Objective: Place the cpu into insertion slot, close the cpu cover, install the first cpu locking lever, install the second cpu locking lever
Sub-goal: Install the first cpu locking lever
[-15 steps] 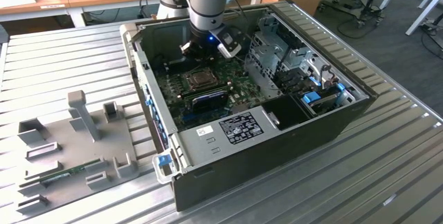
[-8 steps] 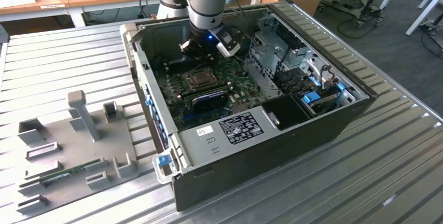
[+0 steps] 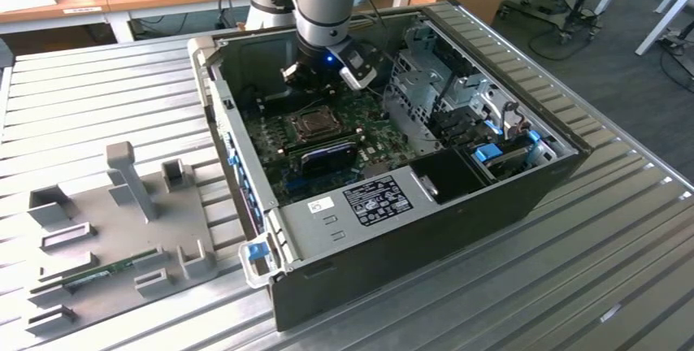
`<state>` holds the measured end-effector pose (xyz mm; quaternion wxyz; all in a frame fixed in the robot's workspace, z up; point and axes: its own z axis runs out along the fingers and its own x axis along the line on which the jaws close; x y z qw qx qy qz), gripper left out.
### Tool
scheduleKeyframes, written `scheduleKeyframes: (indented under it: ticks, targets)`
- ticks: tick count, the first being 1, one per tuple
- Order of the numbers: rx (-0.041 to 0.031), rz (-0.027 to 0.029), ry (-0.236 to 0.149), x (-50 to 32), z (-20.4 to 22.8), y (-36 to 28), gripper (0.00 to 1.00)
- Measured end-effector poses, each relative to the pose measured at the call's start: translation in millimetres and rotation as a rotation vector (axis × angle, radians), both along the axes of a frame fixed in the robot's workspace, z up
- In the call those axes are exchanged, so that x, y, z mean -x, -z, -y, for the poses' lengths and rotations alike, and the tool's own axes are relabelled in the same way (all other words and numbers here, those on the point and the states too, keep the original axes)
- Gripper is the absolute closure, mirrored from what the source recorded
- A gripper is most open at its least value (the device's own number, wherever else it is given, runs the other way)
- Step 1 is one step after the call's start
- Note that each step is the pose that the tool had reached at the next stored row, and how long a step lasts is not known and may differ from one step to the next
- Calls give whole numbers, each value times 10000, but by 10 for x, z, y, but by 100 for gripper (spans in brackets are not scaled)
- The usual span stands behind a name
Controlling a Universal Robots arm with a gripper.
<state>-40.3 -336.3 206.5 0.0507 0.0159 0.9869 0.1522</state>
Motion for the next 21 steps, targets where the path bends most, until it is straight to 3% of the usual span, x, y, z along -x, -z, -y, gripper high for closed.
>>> scheduleKeyframes:
  ticks: [21]
  targets:
    - [11, 0, 0, -1, 40, 73, 90]
